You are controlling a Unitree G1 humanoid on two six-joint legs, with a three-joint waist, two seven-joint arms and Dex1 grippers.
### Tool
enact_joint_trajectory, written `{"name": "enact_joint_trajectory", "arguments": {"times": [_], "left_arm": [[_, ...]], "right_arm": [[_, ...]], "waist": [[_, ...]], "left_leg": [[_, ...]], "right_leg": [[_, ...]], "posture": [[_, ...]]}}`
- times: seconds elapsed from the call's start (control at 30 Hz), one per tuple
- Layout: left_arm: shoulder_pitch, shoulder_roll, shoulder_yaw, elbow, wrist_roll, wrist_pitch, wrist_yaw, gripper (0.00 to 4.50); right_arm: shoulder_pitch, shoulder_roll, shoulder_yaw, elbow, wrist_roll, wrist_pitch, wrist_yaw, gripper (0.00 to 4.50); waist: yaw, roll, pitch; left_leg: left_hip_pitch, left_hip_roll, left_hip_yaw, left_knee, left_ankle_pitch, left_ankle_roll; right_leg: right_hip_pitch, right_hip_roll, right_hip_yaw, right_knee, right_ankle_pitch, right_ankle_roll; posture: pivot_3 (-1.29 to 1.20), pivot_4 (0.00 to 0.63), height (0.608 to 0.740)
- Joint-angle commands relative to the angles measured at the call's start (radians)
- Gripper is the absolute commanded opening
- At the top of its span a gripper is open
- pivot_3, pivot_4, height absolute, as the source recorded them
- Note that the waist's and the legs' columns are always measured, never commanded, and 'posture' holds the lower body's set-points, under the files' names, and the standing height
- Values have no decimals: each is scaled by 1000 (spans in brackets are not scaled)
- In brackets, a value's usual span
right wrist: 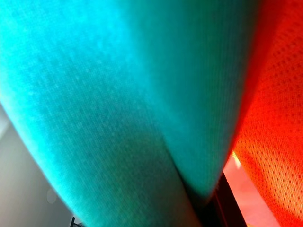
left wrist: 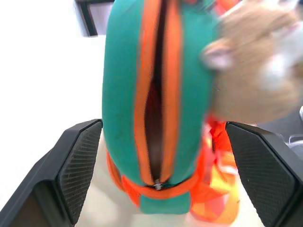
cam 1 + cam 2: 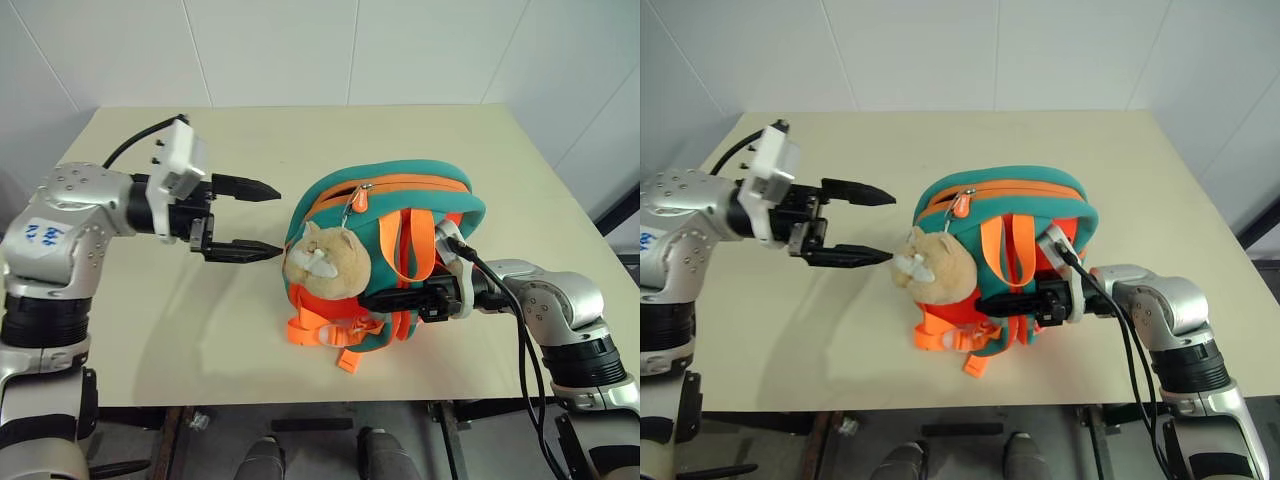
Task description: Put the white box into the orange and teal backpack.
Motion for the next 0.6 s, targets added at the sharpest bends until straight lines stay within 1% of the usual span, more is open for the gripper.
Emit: {"name": "enact_joint_trajectory", "arguments": {"times": [0.03, 0.13, 0.2, 0.3, 0.5, 0.6], "left_arm": [[27, 17, 81, -139, -126, 94, 55, 4432], [84, 42, 96, -232, -194, 156, 69, 4432], [102, 52, 98, -254, -209, 164, 77, 4432], [103, 42, 93, -262, -219, 161, 114, 4432], [130, 26, -19, -282, -104, 76, 153, 4432], [135, 20, -33, -282, -118, 94, 170, 4432]], "right_arm": [[-18, 4, 9, 7, -7, -18, 19, 0], [-36, 5, 19, 35, -21, -30, 32, 0], [-43, 5, 24, 48, -31, -37, 42, 0], [-61, 14, 38, 77, -49, -53, 53, 0], [-64, 45, 42, 80, -56, -58, 42, 0], [-61, 50, 35, 71, -50, -51, 38, 0]], "waist": [[-1, 0, 0], [-5, 0, 0], [-5, 0, 0], [-3, 0, 0], [-3, 0, 0], [-4, 0, 0]], "left_leg": [[0, 0, 0, 0, 0, 0], [0, 0, 0, 0, 0, 0], [1, 0, 0, 0, 0, 0], [2, 0, 0, 0, 1, 0], [8, 0, 1, 0, 1, 0], [8, 0, 1, 0, 1, 0]], "right_leg": [[0, 0, 0, 0, 0, 0], [0, 0, 0, 1, 0, 0], [0, 0, 0, 2, 0, 0], [0, 0, 0, 3, 0, -1], [5, 0, 0, 3, 0, -2], [5, 0, 0, 3, 0, -2]], "posture": [[0, 150, 740], [0, 150, 740], [0, 150, 740], [0, 150, 740], [0, 150, 740], [0, 150, 740]]}}
